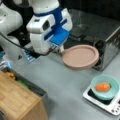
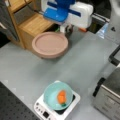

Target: Pick up the pan. Place the pan on the table. Pick up the bowl. Place the bowl on the stove.

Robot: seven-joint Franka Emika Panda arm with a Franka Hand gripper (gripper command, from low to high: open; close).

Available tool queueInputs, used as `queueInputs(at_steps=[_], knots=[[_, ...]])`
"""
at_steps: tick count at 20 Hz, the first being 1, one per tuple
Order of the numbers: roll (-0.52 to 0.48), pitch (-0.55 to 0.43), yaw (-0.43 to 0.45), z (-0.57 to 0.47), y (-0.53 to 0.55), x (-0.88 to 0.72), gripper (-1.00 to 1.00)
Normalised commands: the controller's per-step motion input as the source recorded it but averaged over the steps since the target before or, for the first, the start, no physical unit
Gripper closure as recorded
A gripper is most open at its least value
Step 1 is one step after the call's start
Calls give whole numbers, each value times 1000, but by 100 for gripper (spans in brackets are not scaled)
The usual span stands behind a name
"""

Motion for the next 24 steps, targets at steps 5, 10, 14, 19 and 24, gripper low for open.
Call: queueInputs(at_steps=[5, 10, 14, 19, 24], knots=[[277, 245, 62, 307, -225, 488, 100], [270, 285, 70, 299, -260, 506, 100], [254, 302, 77, 298, -296, 545, 100], [233, 307, 99, 307, -291, 492, 100], [139, 357, 51, 239, -249, 464, 100]])
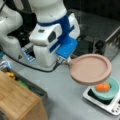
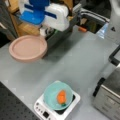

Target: Pick up the pan. Place the pan on the table. Pick up the bowl. Place the bowl on the stove.

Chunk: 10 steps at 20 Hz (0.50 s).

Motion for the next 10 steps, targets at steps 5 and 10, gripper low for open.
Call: queueInputs(at_steps=[5, 10], knots=[[81, 349, 41, 173, -291, 532, 100], [73, 309, 63, 245, -290, 508, 100]])
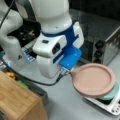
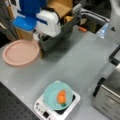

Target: Pick up the pan. Place the pan on the table. Pick up the bowl. Place the bowl on the stove.

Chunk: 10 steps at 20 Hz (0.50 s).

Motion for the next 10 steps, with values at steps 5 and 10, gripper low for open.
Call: queueInputs(at_steps=[5, 10], knots=[[65, 282, 76, 212, -243, 466, 100], [25, 270, 71, 97, -197, 456, 100]])
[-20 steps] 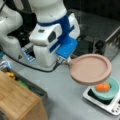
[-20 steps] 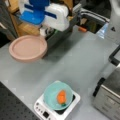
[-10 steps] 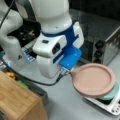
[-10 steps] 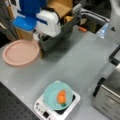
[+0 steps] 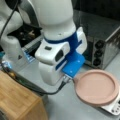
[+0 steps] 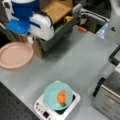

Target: Pick up the pan. Place the pan on the table. Pick up the bowl. Place the bowl on the stove.

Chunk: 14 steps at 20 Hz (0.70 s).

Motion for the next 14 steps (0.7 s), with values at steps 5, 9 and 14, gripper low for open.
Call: queueInputs(at_steps=[5, 9, 14], knots=[[-25, 238, 37, 10, -183, 458, 100], [-29, 166, 23, 30, -200, 443, 100], [-32, 121, 19, 81, -196, 376, 100]])
